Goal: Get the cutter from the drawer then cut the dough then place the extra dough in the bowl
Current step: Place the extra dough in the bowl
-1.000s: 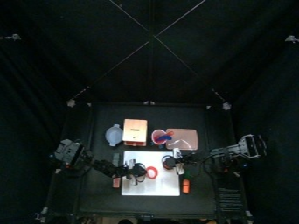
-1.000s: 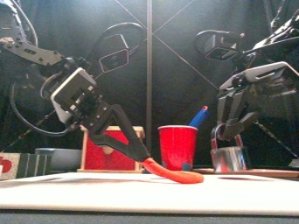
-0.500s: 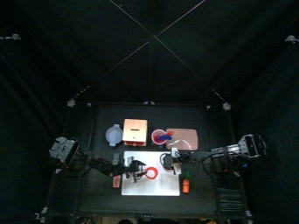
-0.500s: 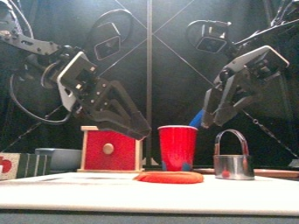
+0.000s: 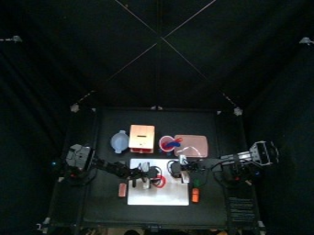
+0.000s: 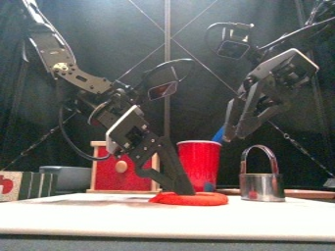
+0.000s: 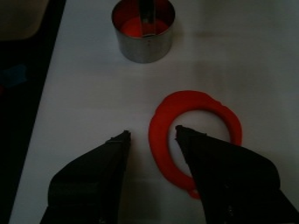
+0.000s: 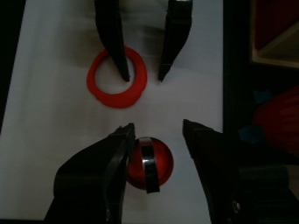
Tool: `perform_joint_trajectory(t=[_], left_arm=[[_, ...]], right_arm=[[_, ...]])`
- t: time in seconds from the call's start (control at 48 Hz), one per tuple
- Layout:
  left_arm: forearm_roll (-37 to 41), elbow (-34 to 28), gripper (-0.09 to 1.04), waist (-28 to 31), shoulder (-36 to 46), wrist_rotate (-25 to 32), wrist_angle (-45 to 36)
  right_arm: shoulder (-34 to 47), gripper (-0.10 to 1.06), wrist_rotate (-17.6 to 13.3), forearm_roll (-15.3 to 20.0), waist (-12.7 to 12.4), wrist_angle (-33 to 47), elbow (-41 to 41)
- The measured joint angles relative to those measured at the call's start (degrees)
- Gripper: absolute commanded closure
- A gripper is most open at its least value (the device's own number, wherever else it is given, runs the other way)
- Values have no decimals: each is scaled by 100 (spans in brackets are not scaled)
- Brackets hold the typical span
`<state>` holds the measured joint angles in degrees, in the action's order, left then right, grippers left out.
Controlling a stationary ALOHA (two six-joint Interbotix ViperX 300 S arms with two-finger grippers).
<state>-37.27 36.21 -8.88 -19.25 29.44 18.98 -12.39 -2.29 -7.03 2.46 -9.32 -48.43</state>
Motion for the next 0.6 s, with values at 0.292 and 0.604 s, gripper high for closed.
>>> perform_joint_trajectory(t=[0.292,0.604], left_arm=[[18,-18,40,9,26,44,-255],[308,729,40,62,1529,255,598]], right_arm=[[88,13,-9,0,0,0,0],[97,13,35,-35,-9,0,88]])
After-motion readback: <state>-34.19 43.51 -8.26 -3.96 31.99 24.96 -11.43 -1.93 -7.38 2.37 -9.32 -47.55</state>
